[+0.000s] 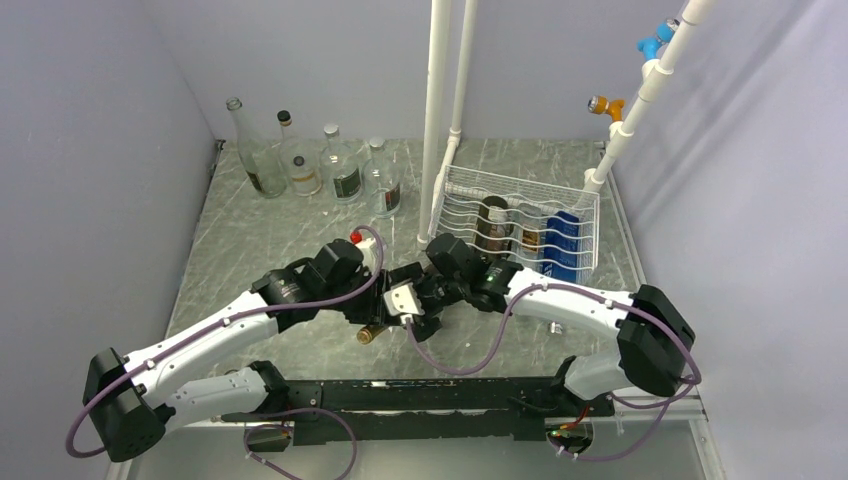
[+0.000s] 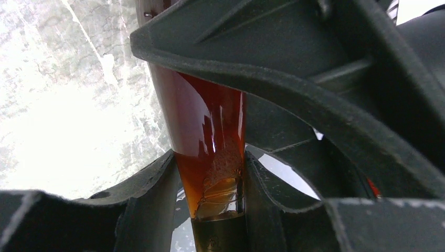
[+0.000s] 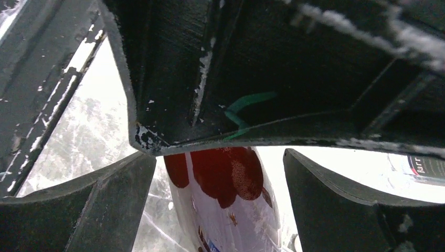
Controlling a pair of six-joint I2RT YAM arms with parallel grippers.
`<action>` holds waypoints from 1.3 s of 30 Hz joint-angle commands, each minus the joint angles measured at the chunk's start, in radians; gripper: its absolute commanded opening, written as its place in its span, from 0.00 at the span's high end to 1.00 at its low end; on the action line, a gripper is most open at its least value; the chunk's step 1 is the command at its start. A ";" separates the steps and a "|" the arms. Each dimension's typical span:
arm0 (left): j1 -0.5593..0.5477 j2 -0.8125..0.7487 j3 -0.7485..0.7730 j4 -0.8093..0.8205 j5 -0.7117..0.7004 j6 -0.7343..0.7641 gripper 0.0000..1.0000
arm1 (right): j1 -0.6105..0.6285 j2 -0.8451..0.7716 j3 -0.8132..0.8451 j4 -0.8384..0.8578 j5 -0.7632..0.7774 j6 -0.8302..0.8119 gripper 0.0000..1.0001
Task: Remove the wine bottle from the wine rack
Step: Pick up the wine bottle from the wine rack.
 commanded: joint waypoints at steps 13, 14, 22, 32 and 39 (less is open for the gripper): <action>0.020 -0.083 0.034 0.282 0.059 -0.043 1.00 | 0.031 0.042 -0.033 0.153 0.069 0.026 0.36; 0.020 -0.085 0.033 0.282 0.060 -0.046 1.00 | 0.031 0.042 -0.028 0.148 0.065 0.028 0.41; 0.021 -0.109 0.016 0.290 0.077 -0.059 0.74 | 0.028 0.039 -0.005 0.110 0.022 0.036 0.75; 0.021 -0.148 0.006 0.271 0.065 -0.057 0.38 | 0.013 0.032 0.003 0.101 -0.030 0.065 0.89; 0.021 -0.174 0.011 0.248 0.056 -0.050 0.32 | 0.004 0.035 0.005 0.092 -0.062 0.072 0.91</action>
